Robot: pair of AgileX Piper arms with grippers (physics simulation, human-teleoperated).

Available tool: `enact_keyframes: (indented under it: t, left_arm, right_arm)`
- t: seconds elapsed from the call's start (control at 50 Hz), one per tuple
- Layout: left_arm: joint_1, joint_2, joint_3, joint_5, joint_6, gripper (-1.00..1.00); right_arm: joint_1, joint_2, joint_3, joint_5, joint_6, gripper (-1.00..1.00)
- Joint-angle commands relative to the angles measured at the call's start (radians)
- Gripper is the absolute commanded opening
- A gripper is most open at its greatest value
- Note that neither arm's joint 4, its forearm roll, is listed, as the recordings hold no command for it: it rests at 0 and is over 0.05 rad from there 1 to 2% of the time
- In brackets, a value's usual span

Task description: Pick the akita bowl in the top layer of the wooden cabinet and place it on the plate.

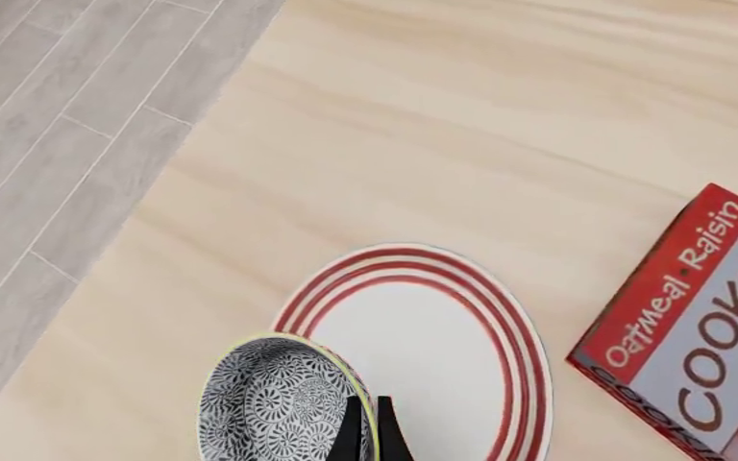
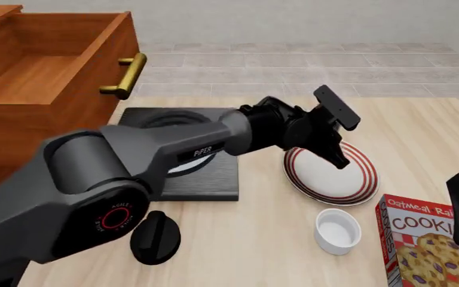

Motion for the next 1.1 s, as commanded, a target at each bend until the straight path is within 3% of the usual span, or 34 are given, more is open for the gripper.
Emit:
enact_keyframes:
  t: [0.02,0.2,0.38,0.7,1.1]
  left_arm:
    - [-0.015,0.047,-0.051,0.005,-0.015,-1.0]
    - [-0.03,0.128,-0.174,0.057,-0.048,-1.0]
    - [-0.034,0.185,-0.24,0.077,-0.078,-1.0]
    - [-0.025,0.237,-0.279,0.086,-0.116,-1.0]
    - [-0.047,0.249,-0.263,0.077,-0.195,-1.0]
  right_arm:
    - [-0.002,-0.001,0.004,-0.002,0.008,1.0]
    - [-0.003,-0.001,0.003,-0.001,0.012,1.0]
    - [-0.005,-0.001,-0.002,0.004,0.014,1.0]
    - [-0.008,0.004,-0.002,0.001,0.018,1.0]
    - [-0.007,0.001,-0.001,0.002,0.02,1.0]
